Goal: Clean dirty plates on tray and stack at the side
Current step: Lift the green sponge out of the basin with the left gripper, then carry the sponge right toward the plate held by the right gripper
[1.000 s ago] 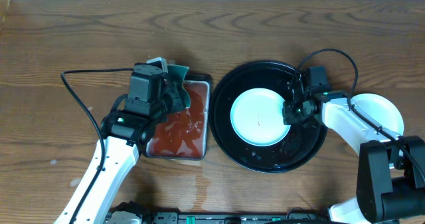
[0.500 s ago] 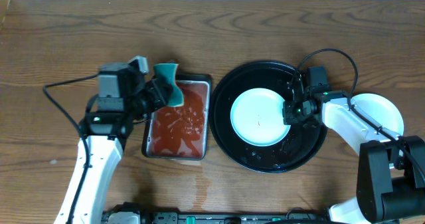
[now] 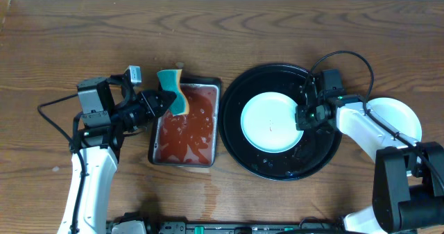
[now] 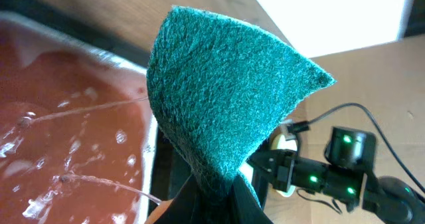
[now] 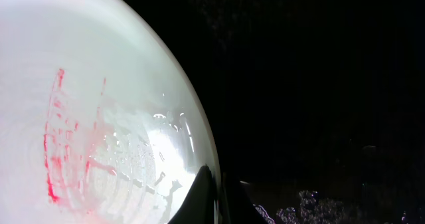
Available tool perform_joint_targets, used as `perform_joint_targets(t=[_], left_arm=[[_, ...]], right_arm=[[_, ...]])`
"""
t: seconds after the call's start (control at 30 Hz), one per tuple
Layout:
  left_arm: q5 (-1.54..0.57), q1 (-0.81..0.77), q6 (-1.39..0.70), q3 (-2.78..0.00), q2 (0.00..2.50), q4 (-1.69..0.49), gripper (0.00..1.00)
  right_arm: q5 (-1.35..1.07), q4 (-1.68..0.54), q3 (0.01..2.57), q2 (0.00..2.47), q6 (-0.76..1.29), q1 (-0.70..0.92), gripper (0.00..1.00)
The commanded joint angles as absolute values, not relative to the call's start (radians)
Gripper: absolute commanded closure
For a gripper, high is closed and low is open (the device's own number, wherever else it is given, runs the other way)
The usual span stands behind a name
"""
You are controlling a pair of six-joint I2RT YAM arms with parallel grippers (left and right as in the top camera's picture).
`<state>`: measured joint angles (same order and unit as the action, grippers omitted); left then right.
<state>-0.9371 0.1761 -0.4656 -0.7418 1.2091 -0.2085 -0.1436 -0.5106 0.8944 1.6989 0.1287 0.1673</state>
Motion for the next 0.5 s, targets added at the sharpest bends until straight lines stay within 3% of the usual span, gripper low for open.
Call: perform_joint_targets(t=[0.0,0.47], left_arm=[[-1.011,0.178,-0.407,-0.744,1.200,-0.168,0.92],[-1.010,0.177,-0.245,-0.744,1.200,-0.139,0.92]], right_arm=[[-0.123,-0.511,0.870,1.711,0.106,0.165,0.99],[-0.123,-0.509,0.870,1.711,0.106,0.165,0.99]])
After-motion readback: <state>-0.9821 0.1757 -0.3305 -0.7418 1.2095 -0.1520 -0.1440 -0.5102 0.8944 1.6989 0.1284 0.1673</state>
